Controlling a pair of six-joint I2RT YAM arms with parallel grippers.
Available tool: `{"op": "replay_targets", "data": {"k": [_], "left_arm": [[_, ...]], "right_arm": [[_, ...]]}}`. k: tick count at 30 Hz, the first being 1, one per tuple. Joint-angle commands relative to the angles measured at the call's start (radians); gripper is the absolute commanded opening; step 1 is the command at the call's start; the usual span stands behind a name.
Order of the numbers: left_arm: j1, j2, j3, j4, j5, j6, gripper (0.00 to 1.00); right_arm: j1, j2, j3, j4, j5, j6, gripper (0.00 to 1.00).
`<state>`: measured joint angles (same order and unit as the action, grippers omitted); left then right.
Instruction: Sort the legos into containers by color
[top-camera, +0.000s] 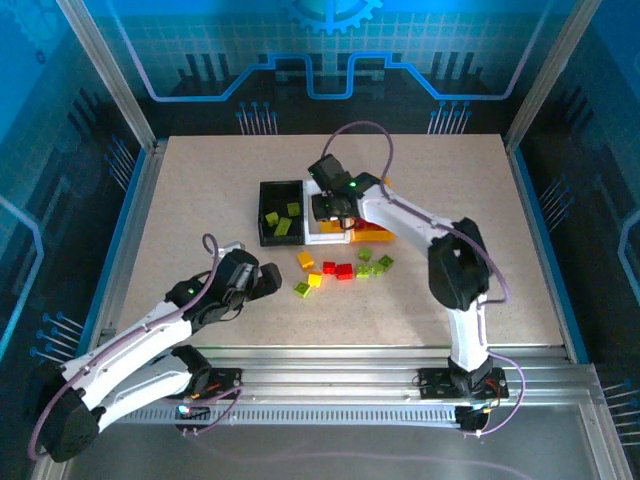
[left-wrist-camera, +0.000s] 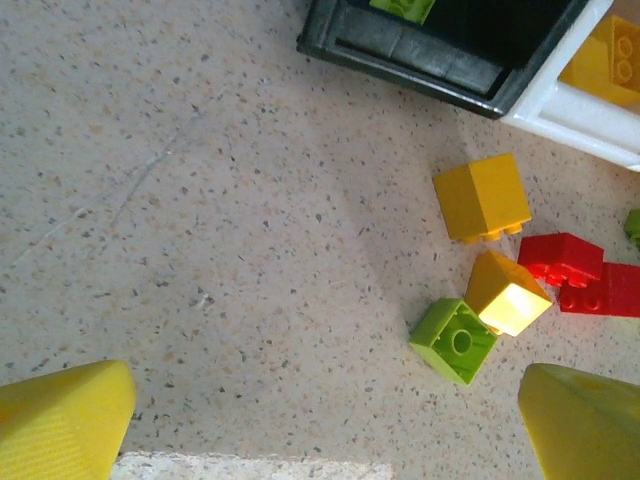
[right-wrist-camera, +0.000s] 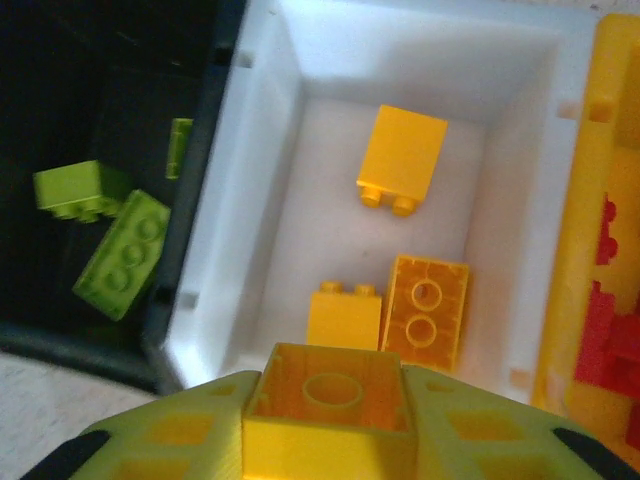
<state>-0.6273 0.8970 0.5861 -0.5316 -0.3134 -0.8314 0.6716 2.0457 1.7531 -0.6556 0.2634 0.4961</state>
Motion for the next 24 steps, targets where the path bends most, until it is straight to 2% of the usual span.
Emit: {"op": "replay_targets", "data": {"k": [1, 4, 7, 9, 12, 16, 19, 24], "left_arm": [[0.007, 0.016, -0.015, 0.037, 0.051, 0.027, 0.99], [0.008, 0.036, -0.015, 0.057, 0.072, 0.042, 0.99], [0.008, 0.062, -0.015, 0.079, 0.09, 0.063, 0.99], [0.007, 0.086, -0.014, 0.101, 0.11, 0.08, 0.99], [0.008, 0.139, -0.014, 0.161, 0.168, 0.121, 0.98], [0.0, 0.273, 0.021, 0.218, 0.248, 0.169, 0.92], [-0.059, 0.402, 0.079, 0.206, 0.219, 0.213, 0.89], [-0.137, 0.575, 0.175, 0.16, 0.1, 0.25, 0.84]], "right_arm": [[-0.013, 0.069, 0.102, -0.107, 0.05, 0.026, 0.41], [-0.021, 0.098, 0.145, -0.108, 0.038, 0.032, 0.48], [-0.023, 0.102, 0.175, -0.109, 0.022, 0.036, 0.64], [-0.023, 0.09, 0.18, -0.108, 0.016, 0.038, 0.69], [-0.023, 0.041, 0.141, -0.088, 0.004, 0.042, 0.71], [-0.023, -0.052, 0.031, -0.038, -0.018, 0.058, 0.72], [-0.023, -0.126, -0.061, -0.004, -0.026, 0.074, 0.73], [-0.028, -0.23, -0.193, 0.039, -0.022, 0.094, 0.73]]}}
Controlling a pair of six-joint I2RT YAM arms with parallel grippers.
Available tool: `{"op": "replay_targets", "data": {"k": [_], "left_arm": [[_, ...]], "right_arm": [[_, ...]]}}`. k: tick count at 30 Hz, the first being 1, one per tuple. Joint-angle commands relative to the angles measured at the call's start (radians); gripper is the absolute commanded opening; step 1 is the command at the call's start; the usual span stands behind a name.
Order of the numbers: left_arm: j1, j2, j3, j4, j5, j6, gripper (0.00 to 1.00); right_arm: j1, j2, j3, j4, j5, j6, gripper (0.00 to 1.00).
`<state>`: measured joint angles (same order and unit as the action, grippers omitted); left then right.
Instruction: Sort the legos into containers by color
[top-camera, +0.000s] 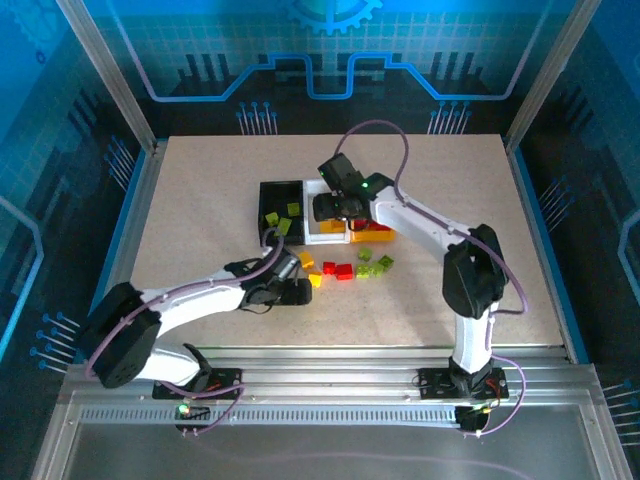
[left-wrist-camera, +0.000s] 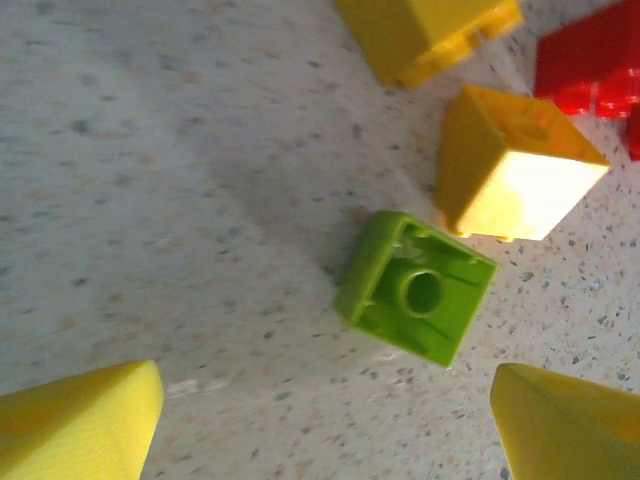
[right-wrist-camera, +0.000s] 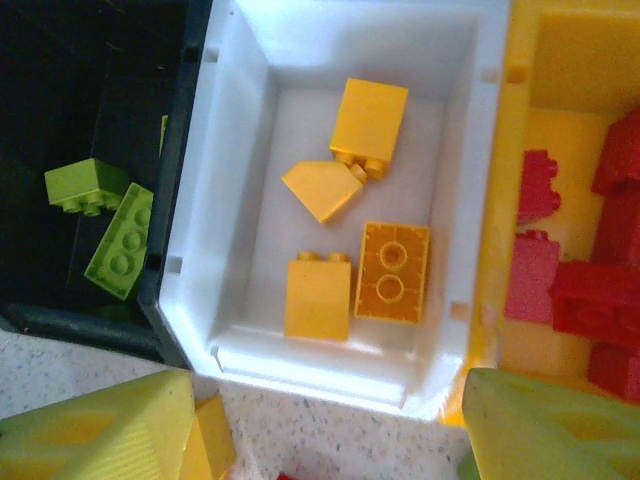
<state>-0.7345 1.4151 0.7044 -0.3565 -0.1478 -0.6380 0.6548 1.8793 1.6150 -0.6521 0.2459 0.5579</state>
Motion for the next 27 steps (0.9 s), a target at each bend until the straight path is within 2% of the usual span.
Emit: {"op": "replay_targets", "data": {"k": [1, 6, 13, 20, 27], "left_arm": [[-0.043, 0.084, 0.071, -0.016, -0.091, 0.066, 0.84], [-0.069, 0.204, 0.127, -0.02, -0.18, 0.086, 0.78], [-0.069, 0.277, 0.15, -0.005, -0.191, 0.085, 0.59], [-0.069, 0.245, 0.133, -0.011, -0.188, 0.07, 0.39], [-0.063, 0.088, 0.08, -0.049, -0.18, 0.006, 0.32]], "right_arm": [[-0.013, -0.081, -0.077, 0.044, -0.006, 0.037, 0.73], [-0.026, -0.143, -0.144, 0.066, -0.011, 0.053, 0.73], [-0.039, -0.187, -0.183, 0.071, -0.006, 0.051, 0.73], [-0.044, -0.2, -0.201, 0.073, -0.007, 0.059, 0.74], [-0.046, -0.244, -0.241, 0.08, 0.001, 0.068, 0.74]]}}
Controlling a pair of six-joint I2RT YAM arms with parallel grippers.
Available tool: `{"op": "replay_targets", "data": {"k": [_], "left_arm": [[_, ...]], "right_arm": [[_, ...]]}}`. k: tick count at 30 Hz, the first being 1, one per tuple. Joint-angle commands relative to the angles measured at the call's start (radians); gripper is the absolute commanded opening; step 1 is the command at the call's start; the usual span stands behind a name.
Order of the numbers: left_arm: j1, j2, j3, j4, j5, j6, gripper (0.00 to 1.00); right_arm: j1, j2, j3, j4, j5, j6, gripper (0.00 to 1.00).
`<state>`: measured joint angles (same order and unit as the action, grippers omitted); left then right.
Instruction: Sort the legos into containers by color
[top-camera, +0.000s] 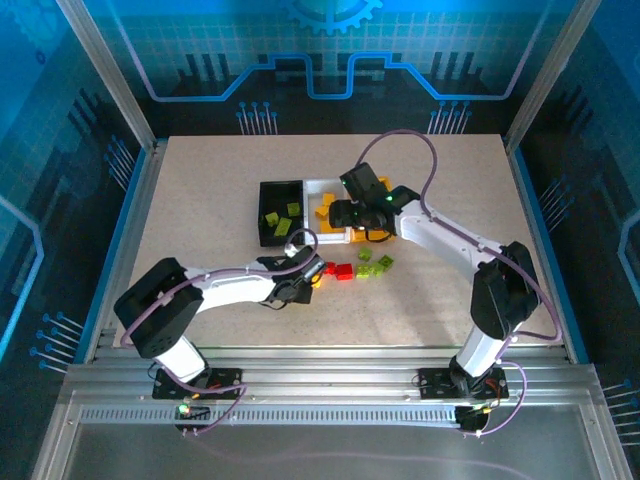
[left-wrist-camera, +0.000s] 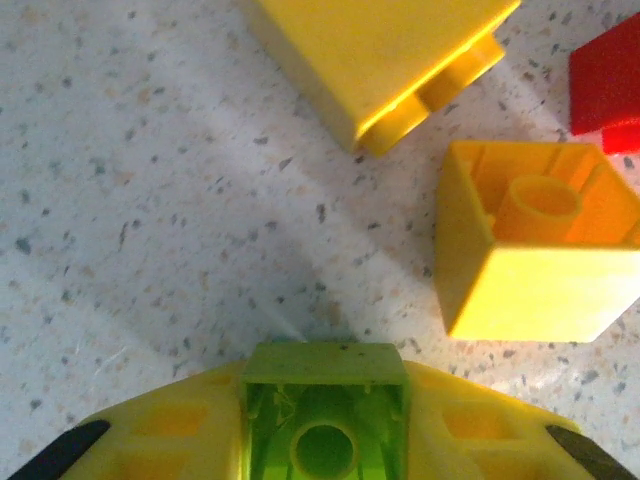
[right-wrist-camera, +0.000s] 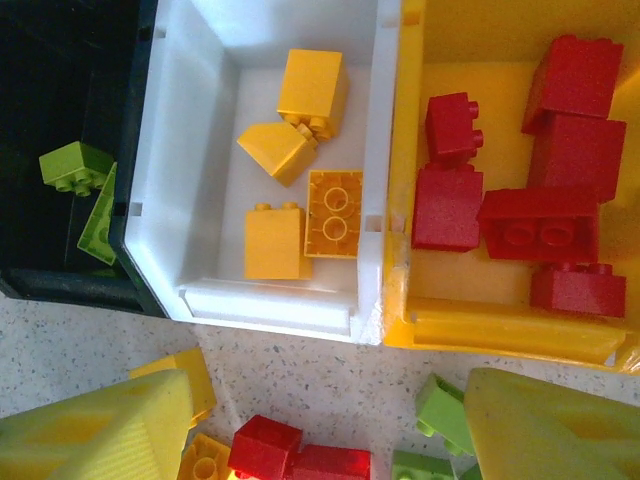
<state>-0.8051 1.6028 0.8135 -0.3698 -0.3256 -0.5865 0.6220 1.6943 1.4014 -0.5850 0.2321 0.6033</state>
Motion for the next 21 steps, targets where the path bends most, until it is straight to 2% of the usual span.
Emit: {"op": "replay_targets", "data": {"k": [1, 6, 9, 13, 17, 21], "left_arm": [[0.012, -0.136, -0.035, -0.046, -0.003, -0.057, 0.31], [0.106, -0.312, -0.046, -0.065, 0.03, -0.11, 0.29], [0.181, -0.342, -0.001, -0.058, 0.031, -0.116, 0.29], [0.271, -0.268, 0.115, -0.021, -0.003, -0.103, 0.29], [0.362, -0.136, 0.224, 0.044, 0.014, -0.109, 0.3], [0.39, -0.002, 0.34, 0.061, -0.003, -0.09, 0.31]], "right_arm": [[-0.015, -0.072, -0.038, 0.015, 0.015, 0.024, 0.74], [-0.019, -0.134, -0.104, 0.028, 0.015, 0.035, 0.74], [-0.023, -0.17, -0.148, 0.037, 0.014, 0.047, 0.74], [-0.025, -0.198, -0.19, 0.039, 0.016, 0.058, 0.74], [-0.025, -0.216, -0.22, 0.03, 0.009, 0.065, 0.74], [-0.025, -0.248, -0.268, 0.031, 0.002, 0.073, 0.74]]}}
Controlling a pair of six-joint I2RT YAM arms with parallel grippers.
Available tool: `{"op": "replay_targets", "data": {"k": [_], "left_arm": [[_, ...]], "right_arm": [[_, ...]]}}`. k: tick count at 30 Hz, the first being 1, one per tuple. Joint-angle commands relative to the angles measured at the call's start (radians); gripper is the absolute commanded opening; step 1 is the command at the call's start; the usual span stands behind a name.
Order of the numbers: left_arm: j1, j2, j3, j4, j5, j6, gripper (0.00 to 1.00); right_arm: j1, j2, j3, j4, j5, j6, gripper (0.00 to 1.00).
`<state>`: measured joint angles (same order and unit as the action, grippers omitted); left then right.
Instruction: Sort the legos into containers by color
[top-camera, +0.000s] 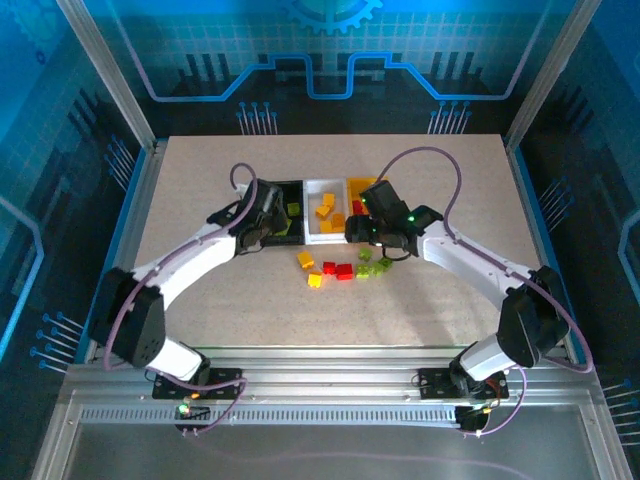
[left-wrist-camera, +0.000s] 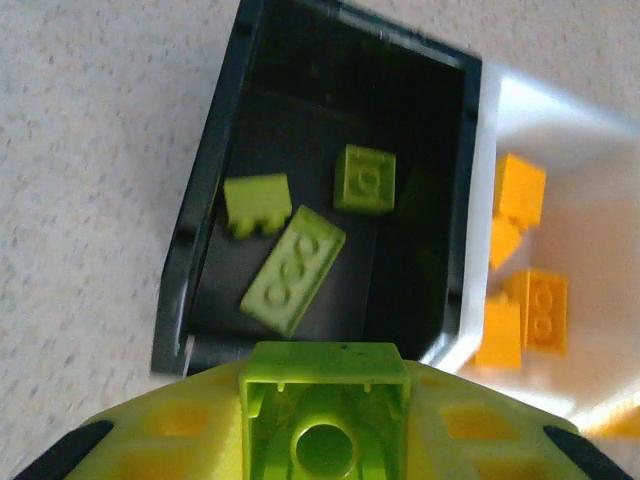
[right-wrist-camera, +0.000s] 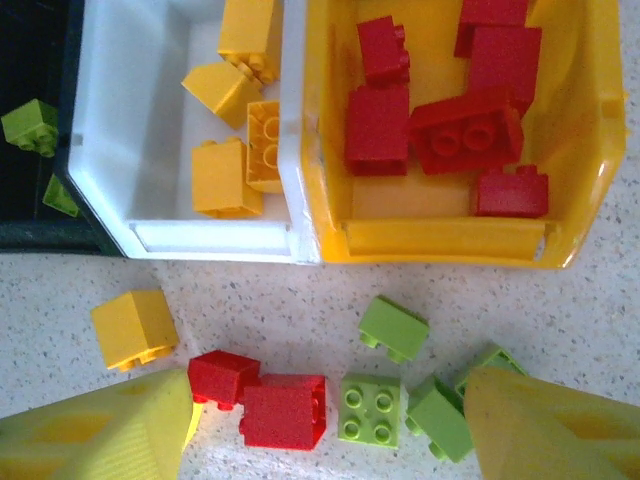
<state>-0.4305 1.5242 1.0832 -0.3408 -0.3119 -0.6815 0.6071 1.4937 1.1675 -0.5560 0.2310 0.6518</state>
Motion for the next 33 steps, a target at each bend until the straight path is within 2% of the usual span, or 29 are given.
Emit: {"op": "replay_targets", "data": {"k": [1, 8, 15, 17, 22, 26, 33], "left_arm": [[0.022, 0.114, 0.1, 0.025, -0.027, 0.008, 0.31], [0.072, 0.302, 0.252, -0.015, 0.012, -0.007, 0.35], [0.074, 0.337, 0.293, -0.009, 0.057, -0.018, 0.63], [0.073, 0.324, 0.298, -0.008, 0.078, -0.024, 0.67], [0.061, 0.214, 0.267, 0.015, 0.142, -0.044, 0.81], [0.031, 0.081, 0.189, 0.052, 0.187, -0.049, 0.97], [-0.004, -0.164, -0.061, 0.104, 0.278, -0.102, 0.99]], "right_arm": [[-0.01, -0.057, -0.048, 0.005, 0.0, 0.025, 0.74], [-0.01, -0.116, -0.117, 0.007, -0.036, 0.015, 0.74], [-0.007, -0.153, -0.158, 0.024, -0.114, -0.025, 0.75], [-0.004, -0.159, -0.16, 0.021, -0.121, -0.033, 0.75], [0.0, -0.161, -0.163, 0.021, -0.144, -0.062, 0.75], [0.013, -0.145, -0.155, 0.03, -0.171, -0.092, 0.73], [0.087, -0.037, -0.081, 0.04, -0.193, -0.143, 0.72]]}}
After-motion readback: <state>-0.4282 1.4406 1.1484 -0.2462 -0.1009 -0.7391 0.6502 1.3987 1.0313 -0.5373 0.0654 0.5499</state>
